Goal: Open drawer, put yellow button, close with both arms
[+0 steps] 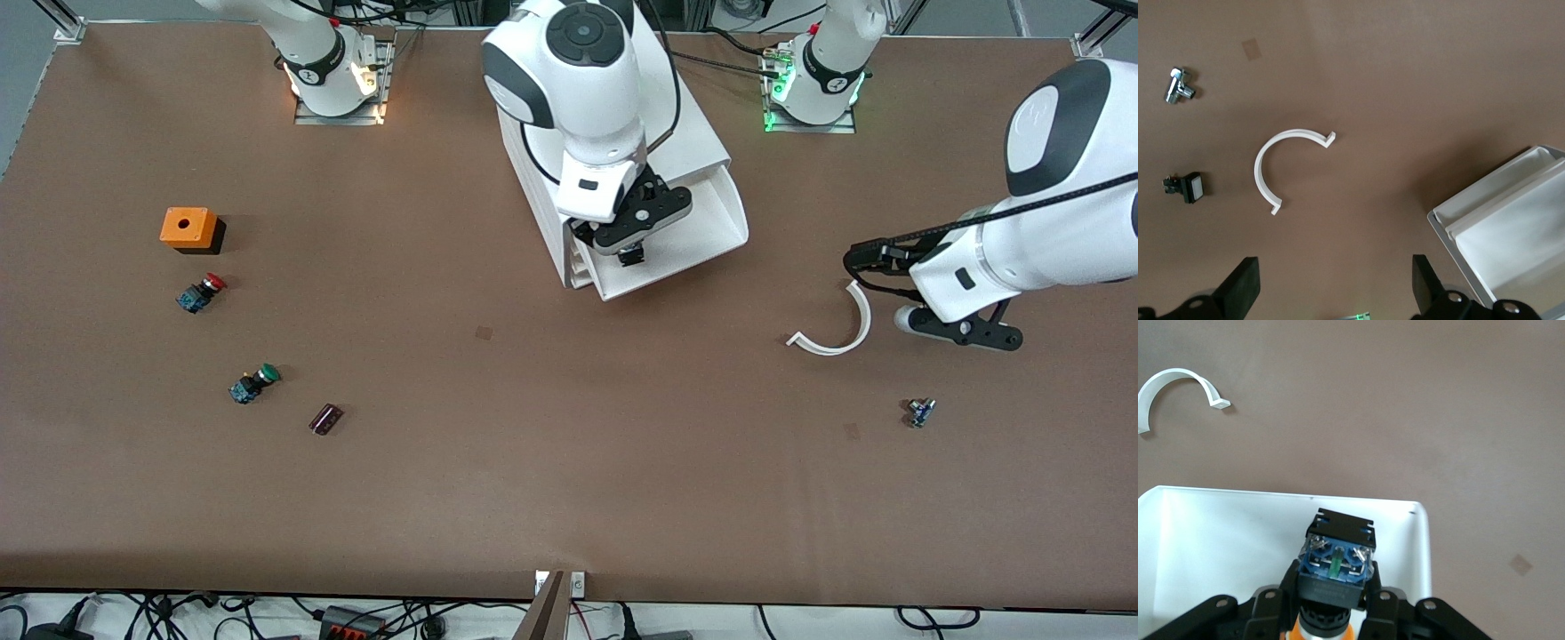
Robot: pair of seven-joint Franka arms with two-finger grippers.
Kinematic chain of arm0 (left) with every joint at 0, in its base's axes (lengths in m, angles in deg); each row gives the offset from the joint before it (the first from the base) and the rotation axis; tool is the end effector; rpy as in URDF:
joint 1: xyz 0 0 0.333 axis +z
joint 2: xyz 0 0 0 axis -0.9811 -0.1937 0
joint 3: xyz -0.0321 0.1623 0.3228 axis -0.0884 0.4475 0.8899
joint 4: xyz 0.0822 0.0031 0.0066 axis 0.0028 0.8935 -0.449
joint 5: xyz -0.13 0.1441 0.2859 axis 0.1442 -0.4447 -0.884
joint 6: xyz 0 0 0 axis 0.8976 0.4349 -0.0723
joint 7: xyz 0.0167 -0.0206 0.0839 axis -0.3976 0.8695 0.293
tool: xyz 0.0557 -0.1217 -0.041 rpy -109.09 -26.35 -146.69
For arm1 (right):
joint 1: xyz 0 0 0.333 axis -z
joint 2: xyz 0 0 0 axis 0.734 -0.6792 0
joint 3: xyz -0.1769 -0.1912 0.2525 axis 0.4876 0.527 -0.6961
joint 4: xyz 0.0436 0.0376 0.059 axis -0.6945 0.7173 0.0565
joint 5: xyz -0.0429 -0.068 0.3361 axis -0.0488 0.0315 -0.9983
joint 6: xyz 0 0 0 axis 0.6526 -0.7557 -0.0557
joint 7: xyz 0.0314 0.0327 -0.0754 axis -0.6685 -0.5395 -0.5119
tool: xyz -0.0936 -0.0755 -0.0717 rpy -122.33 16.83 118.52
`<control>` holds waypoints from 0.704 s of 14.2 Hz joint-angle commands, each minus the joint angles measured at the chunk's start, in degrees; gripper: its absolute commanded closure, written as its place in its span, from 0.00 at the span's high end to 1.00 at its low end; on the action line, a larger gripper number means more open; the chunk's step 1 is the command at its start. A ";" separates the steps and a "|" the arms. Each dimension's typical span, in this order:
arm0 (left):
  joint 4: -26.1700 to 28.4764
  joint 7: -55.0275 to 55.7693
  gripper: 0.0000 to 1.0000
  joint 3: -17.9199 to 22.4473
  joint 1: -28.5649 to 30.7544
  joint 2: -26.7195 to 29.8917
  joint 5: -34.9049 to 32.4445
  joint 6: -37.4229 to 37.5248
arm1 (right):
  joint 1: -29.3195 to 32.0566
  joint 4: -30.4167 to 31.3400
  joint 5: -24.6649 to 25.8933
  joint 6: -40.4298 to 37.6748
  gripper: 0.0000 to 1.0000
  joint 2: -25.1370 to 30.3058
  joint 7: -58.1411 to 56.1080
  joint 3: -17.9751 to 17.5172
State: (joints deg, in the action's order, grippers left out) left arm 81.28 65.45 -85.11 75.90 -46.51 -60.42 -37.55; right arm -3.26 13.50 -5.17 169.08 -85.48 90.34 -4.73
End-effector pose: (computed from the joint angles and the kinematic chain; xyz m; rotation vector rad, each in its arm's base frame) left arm 0.5850 -0.0868 0.5301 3.0120 -0.2453 -0.3932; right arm 0.4751 0.5841 0.4651 -2.9101 -0.6818 -0.2023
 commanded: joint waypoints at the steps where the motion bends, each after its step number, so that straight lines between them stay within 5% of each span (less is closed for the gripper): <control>1: -4.49 1.32 1.00 0.14 0.12 -2.16 -1.45 1.58 | -1.72 -1.69 0.60 1.72 0.08 -2.06 2.69 0.48; 10: -4.40 5.01 1.00 -0.04 -0.23 -1.81 -1.27 1.67 | -5.15 -1.60 1.82 1.81 0.09 -5.14 2.96 0.66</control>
State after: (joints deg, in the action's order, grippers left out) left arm 78.76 69.03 -84.91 75.89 -47.78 -60.44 -37.39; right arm -7.34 13.49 -4.91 171.17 -89.22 91.94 -4.66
